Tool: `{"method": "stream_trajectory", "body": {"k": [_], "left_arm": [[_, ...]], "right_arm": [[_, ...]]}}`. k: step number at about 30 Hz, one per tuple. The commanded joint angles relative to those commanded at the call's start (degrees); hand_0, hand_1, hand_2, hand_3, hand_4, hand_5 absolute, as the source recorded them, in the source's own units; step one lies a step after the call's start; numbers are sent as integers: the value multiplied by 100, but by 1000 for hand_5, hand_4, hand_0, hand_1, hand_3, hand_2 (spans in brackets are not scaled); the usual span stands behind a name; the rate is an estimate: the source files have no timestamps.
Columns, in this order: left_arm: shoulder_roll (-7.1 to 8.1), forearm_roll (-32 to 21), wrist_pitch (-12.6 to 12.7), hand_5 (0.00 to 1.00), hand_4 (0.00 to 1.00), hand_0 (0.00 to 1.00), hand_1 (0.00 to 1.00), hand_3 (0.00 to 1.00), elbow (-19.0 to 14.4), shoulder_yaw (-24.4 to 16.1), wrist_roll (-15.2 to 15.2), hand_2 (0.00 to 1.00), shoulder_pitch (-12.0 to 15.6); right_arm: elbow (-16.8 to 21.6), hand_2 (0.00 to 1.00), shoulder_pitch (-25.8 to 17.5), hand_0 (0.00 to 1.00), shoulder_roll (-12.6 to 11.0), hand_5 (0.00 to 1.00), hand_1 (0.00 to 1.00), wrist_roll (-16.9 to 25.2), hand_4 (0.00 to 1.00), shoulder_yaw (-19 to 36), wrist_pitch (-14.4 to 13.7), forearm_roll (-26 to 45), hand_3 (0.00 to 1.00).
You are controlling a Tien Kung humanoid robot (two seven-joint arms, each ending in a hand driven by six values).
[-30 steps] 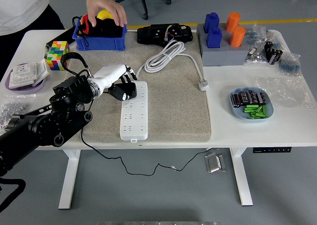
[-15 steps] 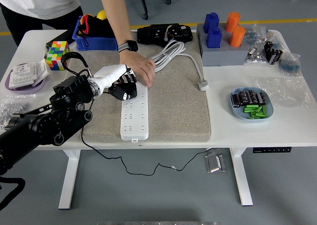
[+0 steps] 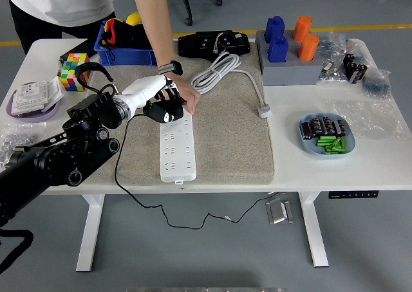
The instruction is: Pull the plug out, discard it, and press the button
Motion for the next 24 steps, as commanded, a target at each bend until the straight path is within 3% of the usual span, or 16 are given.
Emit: {"method": "stream_trajectory", "body": {"k": [5,13,20,24], "left_arm": [[177,119,48,2,682,506,370,533,-55,-470,-50,384,85],[407,106,96,2,682,509,366,533,511,-659,-88,383,235],[370,-80,248,2,677,537,394,545,778,-590,-203,398,324],[362,-190,198,2,677,537,394,545,849,-538,-207,398,333]], "right_arm": [[-5,724,-13,767,3,658,729,-2,883,8,1,-12,713],[-8,724,-31,767,17,658,729,-3,883,48,0,-18,713],[8,724,-13,767,22,658,729,-1,883,36,3,0,713],[9,724,-10,767,22,658,729,-1,883,28,3,2,713]]}}
